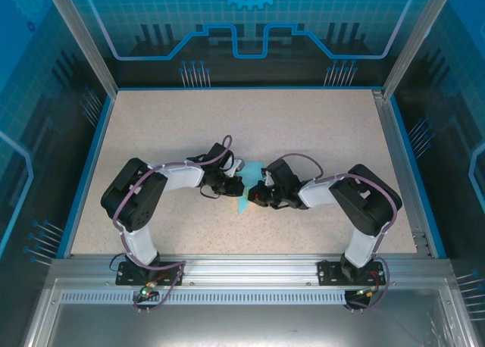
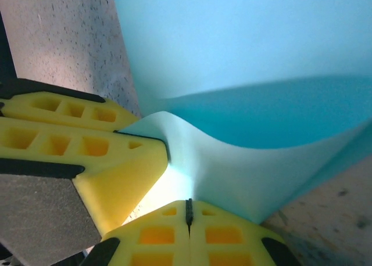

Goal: Fold a paper plane with a square sheet of paper (pick it up from the middle)
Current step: Third fold the triangle at the center of the table.

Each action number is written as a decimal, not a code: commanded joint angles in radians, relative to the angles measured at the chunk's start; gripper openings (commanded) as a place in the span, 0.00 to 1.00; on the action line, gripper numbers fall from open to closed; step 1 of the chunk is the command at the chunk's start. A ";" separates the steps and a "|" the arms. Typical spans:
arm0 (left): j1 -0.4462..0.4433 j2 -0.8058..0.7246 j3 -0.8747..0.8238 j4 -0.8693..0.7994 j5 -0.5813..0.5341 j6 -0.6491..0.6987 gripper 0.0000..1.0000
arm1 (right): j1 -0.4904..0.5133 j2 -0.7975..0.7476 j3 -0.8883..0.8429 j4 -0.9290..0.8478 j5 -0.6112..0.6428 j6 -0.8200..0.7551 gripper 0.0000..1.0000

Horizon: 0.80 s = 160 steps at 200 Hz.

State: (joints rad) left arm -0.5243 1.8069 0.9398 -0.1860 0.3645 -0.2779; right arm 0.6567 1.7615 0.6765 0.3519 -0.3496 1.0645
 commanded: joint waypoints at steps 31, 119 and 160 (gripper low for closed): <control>0.004 0.035 -0.006 -0.049 0.008 0.036 0.09 | -0.051 -0.011 0.014 -0.003 -0.017 -0.034 0.00; 0.004 0.034 -0.002 -0.056 0.007 0.041 0.09 | -0.045 0.049 0.021 -0.091 0.024 -0.042 0.00; 0.006 0.035 -0.004 -0.052 0.007 0.038 0.09 | -0.068 -0.081 0.052 -0.160 0.013 -0.074 0.00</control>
State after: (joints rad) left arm -0.5240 1.8076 0.9398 -0.1860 0.3679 -0.2596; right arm 0.6121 1.7515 0.7013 0.2718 -0.3450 1.0286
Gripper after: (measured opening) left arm 0.089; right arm 0.044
